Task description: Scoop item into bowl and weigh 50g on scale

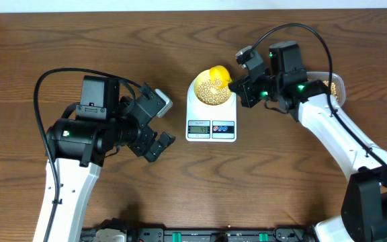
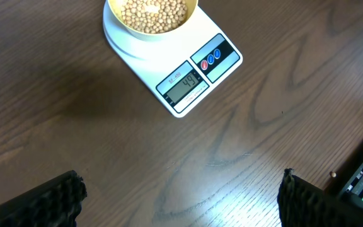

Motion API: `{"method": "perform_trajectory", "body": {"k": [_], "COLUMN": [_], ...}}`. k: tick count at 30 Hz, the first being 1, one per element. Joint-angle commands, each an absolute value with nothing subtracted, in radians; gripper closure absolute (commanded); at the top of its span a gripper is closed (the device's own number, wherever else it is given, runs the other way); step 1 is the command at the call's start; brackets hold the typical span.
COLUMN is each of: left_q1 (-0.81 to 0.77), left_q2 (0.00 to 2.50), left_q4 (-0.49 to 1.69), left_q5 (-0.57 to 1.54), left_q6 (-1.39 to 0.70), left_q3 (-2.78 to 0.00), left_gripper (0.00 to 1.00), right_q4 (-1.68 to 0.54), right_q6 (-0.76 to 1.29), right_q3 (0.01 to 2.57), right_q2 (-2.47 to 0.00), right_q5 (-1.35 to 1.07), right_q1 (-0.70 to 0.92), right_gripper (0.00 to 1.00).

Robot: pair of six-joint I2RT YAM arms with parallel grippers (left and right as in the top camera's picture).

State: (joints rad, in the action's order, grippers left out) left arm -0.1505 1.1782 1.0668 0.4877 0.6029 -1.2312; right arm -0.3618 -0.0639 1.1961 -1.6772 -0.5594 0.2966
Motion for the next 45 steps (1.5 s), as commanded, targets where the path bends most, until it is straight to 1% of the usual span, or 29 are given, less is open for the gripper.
{"method": "perform_trajectory", "body": {"k": [1,5,12,17,19,23,30,42,45], "left_q1": [-0.147,-0.147,-0.147,-0.147,-0.147,-0.147,-0.147,-0.147,-0.147], "left_q2": [1.177,1.177,1.177,1.177,1.177,1.177,1.177,1.177,1.177], "left_q4": [1.069,1.069,1.069,1.069,1.069,1.069,1.069,1.069,1.069], "left_q5": [0.482,0.482,0.482,0.482,0.482,0.482,0.482,0.482,0.482], "left_q6": [0.609,0.609,0.609,0.609,0.609,0.609,0.609,0.609,0.609], "left_q3": [-1.228,-1.228,-1.228,-1.228,-1.228,-1.228,-1.228,-1.228,-1.228], "left_gripper": [0.00,0.00,0.00,0.00,0.00,0.00,0.00,0.00,0.00], "right_q4": [-0.360,-0.359,-0.360,-0.368,-0.382,-0.430,-0.430,-0.425,-0.434], "right_q6": [-0.044,-0.038,0.015,0.002,-0.027,-0.095,-0.102,-0.105,-0.119], "right_q3": [1.216,1.216,1.216,1.216,1.216,1.215,1.215,1.215,1.215], "right_q2": [-1.649,-1.647,-1.624,-1.621,-1.621,-1.621,-1.621,-1.621,-1.621], "right_q5": [-0.637,-0.648,-0.753,-0.776,-0.742,-0.526,-0.517,-0.508,-0.521], "right_q1": [0.258,0.235,0.181,0.165,0.170,0.215,0.315,0.308,0.329], "right_gripper": [0.99,0.99,0.99,0.99,0.99,0.99,0.99,0.99,0.99]}}
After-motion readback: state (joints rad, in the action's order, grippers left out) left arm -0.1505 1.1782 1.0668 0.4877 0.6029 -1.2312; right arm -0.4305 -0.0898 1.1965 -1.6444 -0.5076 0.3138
